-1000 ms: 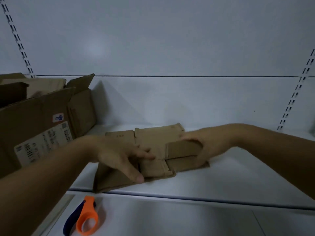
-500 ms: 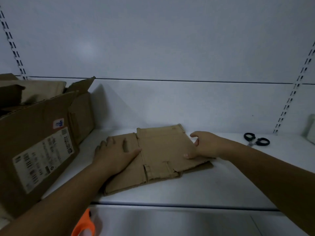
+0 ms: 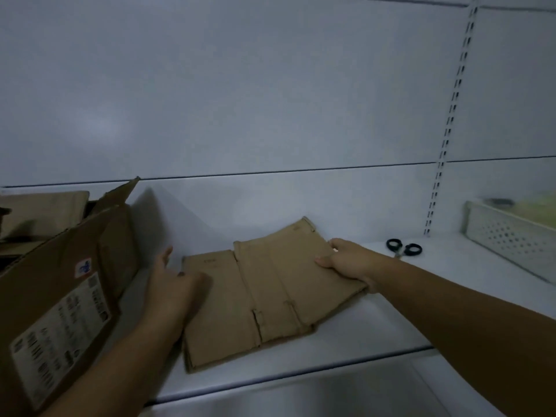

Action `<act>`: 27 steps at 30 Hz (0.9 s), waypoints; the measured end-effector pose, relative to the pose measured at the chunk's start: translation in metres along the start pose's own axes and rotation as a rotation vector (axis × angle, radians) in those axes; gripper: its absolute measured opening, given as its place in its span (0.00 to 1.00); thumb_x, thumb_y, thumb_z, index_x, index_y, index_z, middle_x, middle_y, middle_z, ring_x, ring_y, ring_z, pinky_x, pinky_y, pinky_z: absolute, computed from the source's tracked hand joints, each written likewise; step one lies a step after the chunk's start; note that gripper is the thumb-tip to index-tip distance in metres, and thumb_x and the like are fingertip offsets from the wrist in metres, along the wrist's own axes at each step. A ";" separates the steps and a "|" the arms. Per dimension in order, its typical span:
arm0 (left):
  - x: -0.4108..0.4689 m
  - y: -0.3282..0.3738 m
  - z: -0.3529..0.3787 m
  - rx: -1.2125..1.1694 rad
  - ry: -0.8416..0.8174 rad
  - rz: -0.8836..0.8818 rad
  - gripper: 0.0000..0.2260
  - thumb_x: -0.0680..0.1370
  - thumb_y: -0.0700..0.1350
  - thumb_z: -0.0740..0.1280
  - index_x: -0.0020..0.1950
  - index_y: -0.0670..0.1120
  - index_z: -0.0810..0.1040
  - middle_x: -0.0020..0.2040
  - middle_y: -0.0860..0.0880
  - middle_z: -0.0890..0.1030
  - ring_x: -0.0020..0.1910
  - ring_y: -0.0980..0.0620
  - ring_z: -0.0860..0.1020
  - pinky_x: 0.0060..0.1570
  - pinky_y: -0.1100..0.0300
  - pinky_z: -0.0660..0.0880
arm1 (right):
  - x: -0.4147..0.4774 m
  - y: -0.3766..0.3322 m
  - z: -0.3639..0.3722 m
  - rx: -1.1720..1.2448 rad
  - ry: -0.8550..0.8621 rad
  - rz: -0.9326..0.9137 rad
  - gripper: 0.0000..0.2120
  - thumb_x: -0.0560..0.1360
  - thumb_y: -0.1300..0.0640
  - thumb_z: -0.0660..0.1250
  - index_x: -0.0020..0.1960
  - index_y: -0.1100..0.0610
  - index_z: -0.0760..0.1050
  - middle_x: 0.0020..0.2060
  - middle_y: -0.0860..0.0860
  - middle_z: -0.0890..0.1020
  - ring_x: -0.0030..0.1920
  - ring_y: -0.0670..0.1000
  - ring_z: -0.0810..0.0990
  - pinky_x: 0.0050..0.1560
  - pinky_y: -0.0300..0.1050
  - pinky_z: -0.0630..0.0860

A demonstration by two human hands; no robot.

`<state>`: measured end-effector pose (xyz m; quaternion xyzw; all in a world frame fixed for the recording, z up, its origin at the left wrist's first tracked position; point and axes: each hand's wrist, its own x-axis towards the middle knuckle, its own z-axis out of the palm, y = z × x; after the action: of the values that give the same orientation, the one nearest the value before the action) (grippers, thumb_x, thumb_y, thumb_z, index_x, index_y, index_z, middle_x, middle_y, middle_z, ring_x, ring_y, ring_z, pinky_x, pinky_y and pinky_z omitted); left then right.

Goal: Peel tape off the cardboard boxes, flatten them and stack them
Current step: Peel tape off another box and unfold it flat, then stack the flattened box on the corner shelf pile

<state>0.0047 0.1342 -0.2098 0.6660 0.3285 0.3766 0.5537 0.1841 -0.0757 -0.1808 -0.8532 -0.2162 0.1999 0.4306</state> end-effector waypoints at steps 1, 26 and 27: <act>0.000 0.004 0.001 -0.070 -0.024 -0.093 0.34 0.73 0.34 0.68 0.76 0.49 0.57 0.66 0.48 0.68 0.50 0.49 0.74 0.45 0.54 0.73 | -0.007 0.000 -0.007 0.036 0.010 -0.008 0.19 0.77 0.50 0.65 0.65 0.56 0.69 0.50 0.51 0.77 0.46 0.48 0.78 0.37 0.39 0.74; -0.306 0.184 0.429 -0.191 -1.021 -0.150 0.09 0.80 0.37 0.57 0.56 0.44 0.75 0.45 0.41 0.80 0.41 0.43 0.78 0.37 0.52 0.75 | -0.323 0.258 -0.404 0.150 0.691 0.278 0.18 0.78 0.48 0.64 0.63 0.56 0.74 0.44 0.47 0.79 0.43 0.48 0.80 0.44 0.42 0.77; -0.319 0.186 0.447 -0.186 -1.055 -0.145 0.09 0.80 0.37 0.57 0.57 0.43 0.74 0.45 0.41 0.80 0.40 0.43 0.78 0.36 0.53 0.75 | -0.330 0.272 -0.413 0.145 0.728 0.307 0.18 0.77 0.47 0.65 0.62 0.57 0.75 0.47 0.50 0.81 0.47 0.51 0.81 0.51 0.49 0.78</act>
<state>0.2359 -0.3891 -0.1162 0.6884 0.0160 -0.0206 0.7248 0.1831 -0.6678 -0.1259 -0.8581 0.0952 -0.0384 0.5031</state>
